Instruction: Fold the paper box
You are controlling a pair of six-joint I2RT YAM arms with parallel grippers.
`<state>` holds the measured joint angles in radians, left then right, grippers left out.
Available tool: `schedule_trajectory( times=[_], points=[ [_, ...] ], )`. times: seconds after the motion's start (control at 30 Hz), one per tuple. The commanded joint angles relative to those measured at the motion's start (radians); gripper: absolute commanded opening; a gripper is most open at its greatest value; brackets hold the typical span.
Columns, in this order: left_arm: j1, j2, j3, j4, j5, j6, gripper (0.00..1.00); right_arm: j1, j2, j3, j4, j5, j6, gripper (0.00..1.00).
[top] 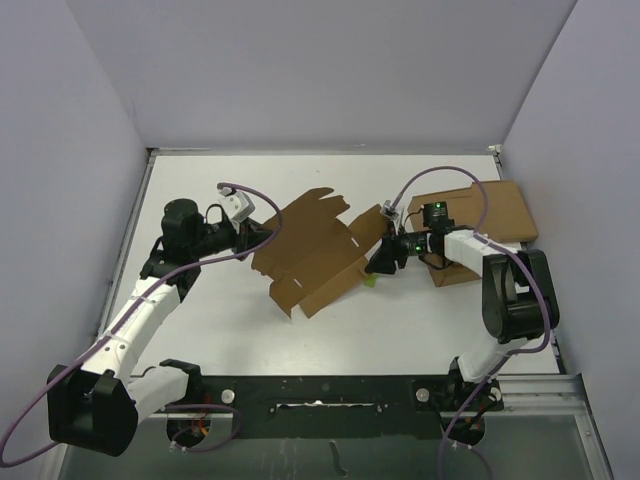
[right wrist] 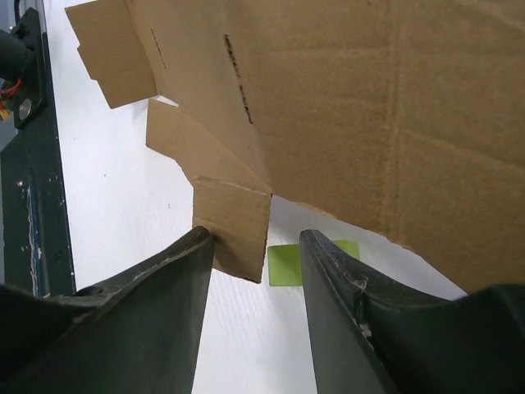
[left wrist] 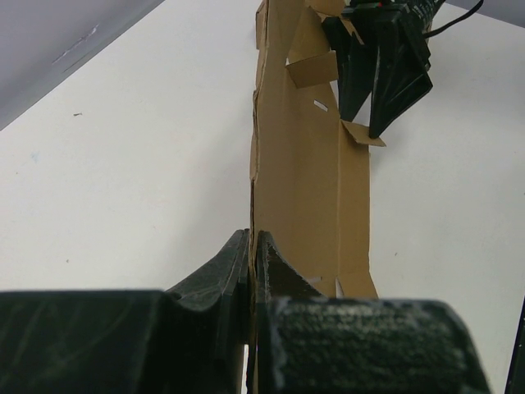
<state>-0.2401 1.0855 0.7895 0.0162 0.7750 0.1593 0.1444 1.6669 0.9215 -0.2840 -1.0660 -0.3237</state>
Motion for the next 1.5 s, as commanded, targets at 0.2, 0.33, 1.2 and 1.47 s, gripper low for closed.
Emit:
schedule_trajectory(
  times=[0.2,0.33,1.2,1.47],
  points=[
    [0.006,-0.035,-0.001,0.105,0.044,-0.029,0.0,0.035,0.023,-0.005,0.118,-0.042,0.076,0.3],
    [0.006,-0.035,-0.001,0.108,0.041,-0.029,0.0,0.038,0.026,-0.002,0.125,-0.068,0.085,0.1],
    [0.08,0.019,0.026,0.171,0.08,-0.242,0.0,-0.131,-0.222,0.048,-0.054,-0.086,-0.079,0.5],
    [0.109,0.073,0.036,0.213,0.145,-0.388,0.0,-0.152,-0.233,-0.049,0.225,-0.078,0.192,0.62]
  ],
)
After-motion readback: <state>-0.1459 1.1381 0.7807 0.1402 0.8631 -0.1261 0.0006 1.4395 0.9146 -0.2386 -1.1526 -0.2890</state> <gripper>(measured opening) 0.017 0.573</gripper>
